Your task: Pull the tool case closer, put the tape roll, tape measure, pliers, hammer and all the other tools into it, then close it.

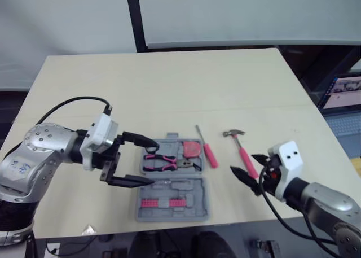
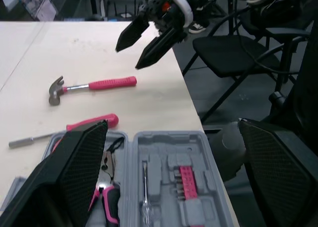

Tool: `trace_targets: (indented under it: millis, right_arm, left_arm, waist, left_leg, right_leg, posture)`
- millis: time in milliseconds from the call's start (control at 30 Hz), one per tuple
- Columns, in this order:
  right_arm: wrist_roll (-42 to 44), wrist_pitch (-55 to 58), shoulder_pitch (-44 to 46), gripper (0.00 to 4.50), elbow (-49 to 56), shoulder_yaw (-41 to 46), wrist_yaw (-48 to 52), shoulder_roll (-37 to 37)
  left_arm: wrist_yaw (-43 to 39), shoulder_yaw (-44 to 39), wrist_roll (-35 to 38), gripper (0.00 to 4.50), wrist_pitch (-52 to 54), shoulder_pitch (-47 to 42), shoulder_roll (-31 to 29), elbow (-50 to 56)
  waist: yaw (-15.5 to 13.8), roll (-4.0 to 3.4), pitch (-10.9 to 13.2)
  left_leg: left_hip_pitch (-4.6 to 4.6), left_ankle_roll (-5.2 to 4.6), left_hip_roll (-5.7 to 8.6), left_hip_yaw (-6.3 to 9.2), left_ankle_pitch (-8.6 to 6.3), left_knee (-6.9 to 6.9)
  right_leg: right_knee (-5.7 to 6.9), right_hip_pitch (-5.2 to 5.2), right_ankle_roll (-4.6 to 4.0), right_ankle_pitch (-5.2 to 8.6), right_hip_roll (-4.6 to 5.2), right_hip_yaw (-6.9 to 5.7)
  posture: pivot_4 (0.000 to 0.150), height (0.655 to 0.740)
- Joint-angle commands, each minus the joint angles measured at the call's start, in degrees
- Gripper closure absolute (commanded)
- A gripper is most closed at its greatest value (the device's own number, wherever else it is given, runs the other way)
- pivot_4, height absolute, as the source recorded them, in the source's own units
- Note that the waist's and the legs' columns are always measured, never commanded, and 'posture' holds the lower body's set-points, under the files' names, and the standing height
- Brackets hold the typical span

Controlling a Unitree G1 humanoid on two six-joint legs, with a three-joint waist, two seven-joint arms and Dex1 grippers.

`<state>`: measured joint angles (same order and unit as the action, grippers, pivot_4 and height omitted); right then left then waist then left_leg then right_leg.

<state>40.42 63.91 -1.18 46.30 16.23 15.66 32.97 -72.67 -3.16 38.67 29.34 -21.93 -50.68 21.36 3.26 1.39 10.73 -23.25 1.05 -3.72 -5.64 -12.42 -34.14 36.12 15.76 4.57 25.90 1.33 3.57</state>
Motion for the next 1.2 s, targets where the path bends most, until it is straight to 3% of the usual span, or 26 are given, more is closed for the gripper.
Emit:
trace_targets:
  millis: [33,267,667,1133,1200]
  right_arm:
    - [-1.7,1.1,3.3,0.00,-3.0,-0.8,-3.5,-1.2]
    - [-10.0,1.5,12.7,0.00,-17.8,-6.4,-8.6,-3.4]
    - [-18.8,-5.6,25.9,0.00,-37.6,-14.3,-6.5,-6.3]
    - [-25.6,-17.3,30.3,0.00,-52.3,-16.7,-4.5,-11.3]
    - [-26.5,-18.9,31.2,0.85,-54.5,-16.7,-4.2,-11.6]
  left_arm:
    - [0.6,0.5,-0.9,0.01,-1.1,-1.2,0.8,-0.1]
    - [2.0,2.2,-3.1,0.01,-3.2,-3.0,3.7,-1.5]
    - [5.8,1.9,-5.4,0.01,-4.8,-4.5,6.8,-3.8]
    - [7.2,2.4,-6.8,0.01,-5.6,-5.2,8.0,-4.1]
    - [7.2,2.5,-7.1,0.00,-5.7,-5.4,8.1,-4.2]
  waist:
    - [-0.1,0.00,0.0]
    - [0.0,0.00,0.0]
    - [0.0,0.00,0.0]
    - [0.1,0.00,0.0]
    - [0.1,0.00,0.0]
  left_leg:
    - [0.00,0.00,0.00,0.01,0.01,0.00]
    - [-0.02,0.00,0.00,0.01,0.07,-0.03]
    - [-0.06,-0.01,0.00,-0.10,0.30,-0.12]
    - [-0.13,0.00,-0.01,-0.27,0.41,-0.17]
    - [-0.13,0.00,-0.01,-0.29,0.41,-0.16]
  right_leg:
    - [0.02,0.01,0.00,0.00,-0.01,-0.01]
    - [0.11,0.06,0.00,0.00,-0.02,0.00]
    - [0.49,0.29,0.00,0.00,-0.01,0.06]
    - [0.87,0.62,0.00,0.00,-0.01,0.21]
    - [0.87,0.63,0.00,0.00,-0.01,0.22]
  posture:
    - [0.150,0.7400]
    - [0.150,0.7400]
    - [0.150,0.7400]
    - [0.150,0.7400]
    - [0.150,0.7400]
